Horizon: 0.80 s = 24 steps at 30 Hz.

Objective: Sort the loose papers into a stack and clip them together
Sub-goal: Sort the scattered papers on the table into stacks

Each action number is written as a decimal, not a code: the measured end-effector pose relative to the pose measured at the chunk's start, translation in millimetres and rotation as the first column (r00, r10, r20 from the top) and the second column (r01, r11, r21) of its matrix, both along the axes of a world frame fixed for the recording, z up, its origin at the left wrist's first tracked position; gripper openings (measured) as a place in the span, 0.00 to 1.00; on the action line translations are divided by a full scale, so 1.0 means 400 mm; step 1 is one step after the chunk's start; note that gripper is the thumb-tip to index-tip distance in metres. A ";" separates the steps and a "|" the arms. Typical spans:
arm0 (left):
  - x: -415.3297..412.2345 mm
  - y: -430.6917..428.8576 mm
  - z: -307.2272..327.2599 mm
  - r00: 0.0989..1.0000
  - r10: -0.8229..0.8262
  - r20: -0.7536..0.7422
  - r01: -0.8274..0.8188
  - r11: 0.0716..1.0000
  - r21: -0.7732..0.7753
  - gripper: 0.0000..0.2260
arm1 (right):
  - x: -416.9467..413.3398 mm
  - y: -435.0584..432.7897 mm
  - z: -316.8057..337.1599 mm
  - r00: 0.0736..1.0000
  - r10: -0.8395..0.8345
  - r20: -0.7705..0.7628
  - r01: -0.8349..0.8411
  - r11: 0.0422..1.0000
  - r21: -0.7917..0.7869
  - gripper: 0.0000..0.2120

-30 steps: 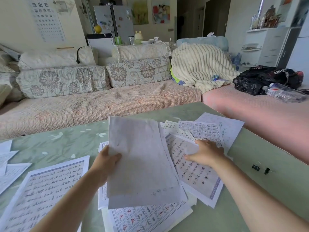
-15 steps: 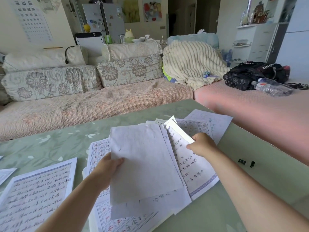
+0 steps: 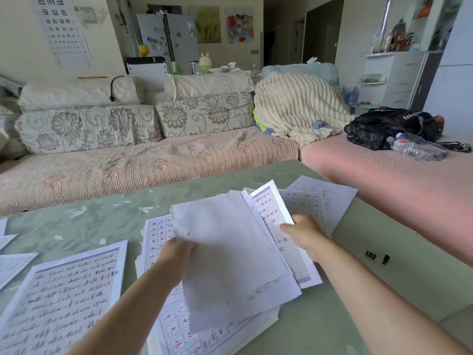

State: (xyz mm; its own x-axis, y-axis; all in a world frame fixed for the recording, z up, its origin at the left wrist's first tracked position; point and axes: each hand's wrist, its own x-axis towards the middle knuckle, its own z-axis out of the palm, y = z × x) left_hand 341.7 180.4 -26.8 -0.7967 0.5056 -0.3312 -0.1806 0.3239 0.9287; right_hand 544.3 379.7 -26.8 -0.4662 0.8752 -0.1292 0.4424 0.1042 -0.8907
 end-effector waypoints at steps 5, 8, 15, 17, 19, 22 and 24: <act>-0.001 -0.012 0.009 0.976 0.004 -0.220 -0.030 0.993 -0.116 0.06 | -0.034 -0.024 -0.018 0.987 0.093 -0.134 -0.121 0.967 -0.225 0.07; -0.015 -0.020 0.019 0.984 -0.029 -0.177 0.035 0.999 0.034 0.06 | -0.070 -0.042 -0.020 0.979 0.079 -0.189 -0.131 0.951 -0.281 0.07; -0.035 -0.042 0.000 0.980 -0.188 -0.065 0.191 0.980 0.055 0.20 | -0.117 -0.068 -0.018 0.986 0.160 -0.056 -0.169 0.953 -0.252 0.21; -0.032 -0.032 -0.004 0.973 -0.210 -0.092 0.210 0.978 -0.009 0.13 | -0.120 -0.064 -0.031 0.985 0.145 0.093 -0.137 0.987 -0.086 0.16; -0.038 -0.028 -0.011 0.942 -0.252 -0.221 0.235 0.967 -0.104 0.12 | -0.118 -0.066 -0.033 0.989 0.091 0.115 -0.091 0.996 -0.005 0.13; -0.060 -0.068 -0.016 0.726 -0.400 -0.559 0.085 0.859 -0.504 0.21 | -0.103 -0.064 -0.021 0.995 0.070 0.076 -0.073 0.997 0.026 0.12; -0.070 -0.110 -0.025 0.621 -0.554 -0.555 0.033 0.726 -0.687 0.28 | -0.092 -0.059 -0.020 0.996 0.077 0.040 -0.076 0.997 -0.015 0.14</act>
